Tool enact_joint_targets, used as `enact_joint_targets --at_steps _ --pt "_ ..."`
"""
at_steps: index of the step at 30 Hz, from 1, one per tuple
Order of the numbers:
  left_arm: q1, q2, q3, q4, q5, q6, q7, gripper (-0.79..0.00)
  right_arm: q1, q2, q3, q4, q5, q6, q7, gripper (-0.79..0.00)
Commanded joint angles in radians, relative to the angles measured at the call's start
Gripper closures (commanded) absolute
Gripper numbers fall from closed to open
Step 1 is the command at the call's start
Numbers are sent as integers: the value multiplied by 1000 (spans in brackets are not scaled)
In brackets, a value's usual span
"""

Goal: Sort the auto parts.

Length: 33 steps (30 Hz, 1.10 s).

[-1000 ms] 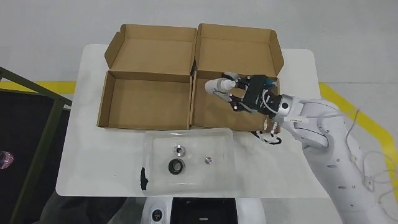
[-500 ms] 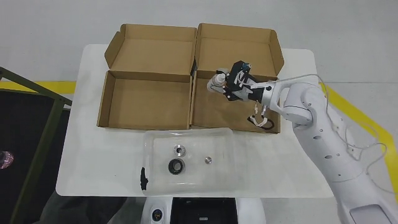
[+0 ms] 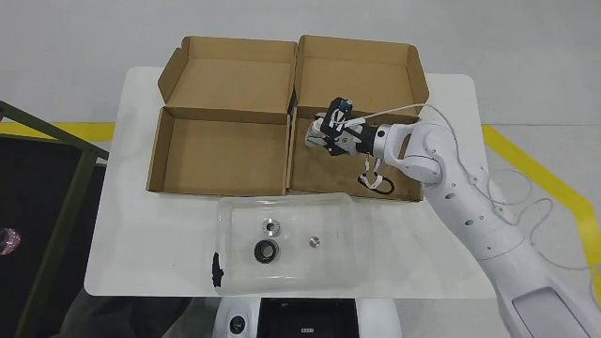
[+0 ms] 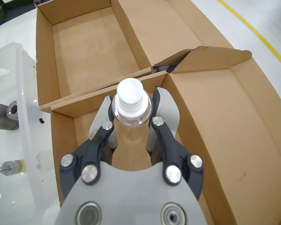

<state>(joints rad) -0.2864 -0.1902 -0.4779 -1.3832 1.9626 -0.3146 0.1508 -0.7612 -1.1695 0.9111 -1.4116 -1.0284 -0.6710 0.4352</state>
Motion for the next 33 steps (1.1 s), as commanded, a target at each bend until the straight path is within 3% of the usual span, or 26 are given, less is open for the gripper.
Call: enact_joint_targets --at_steps 1,4,6,7,12,16,20,24,33 --pt "0 0 0 0 0 0 0 -785 10 -5 -14 15 -5 9 4 0" --pt "0 0 0 0 0 0 0 -785 28 -15 -36 43 -15 20 1 -3" --pt "0 0 0 0 0 0 0 -785 38 -21 -48 63 -17 22 -7 -105" --pt "0 0 0 0 0 0 0 -785 41 -23 -54 74 -16 24 -11 -191" --pt "0 0 0 0 0 0 0 -785 56 -35 -74 113 -18 22 -26 -206" --pt "0 0 0 0 0 0 0 -785 62 -39 -80 123 -29 18 -31 -329" --pt "0 0 0 0 0 0 0 -785 59 -38 -71 115 -37 9 -35 -391" --pt "0 0 0 0 0 0 0 -785 46 -29 -40 74 -46 -9 -40 -563" --pt "0 0 0 0 0 0 0 -785 -32 10 83 -105 -52 -58 -20 -591"
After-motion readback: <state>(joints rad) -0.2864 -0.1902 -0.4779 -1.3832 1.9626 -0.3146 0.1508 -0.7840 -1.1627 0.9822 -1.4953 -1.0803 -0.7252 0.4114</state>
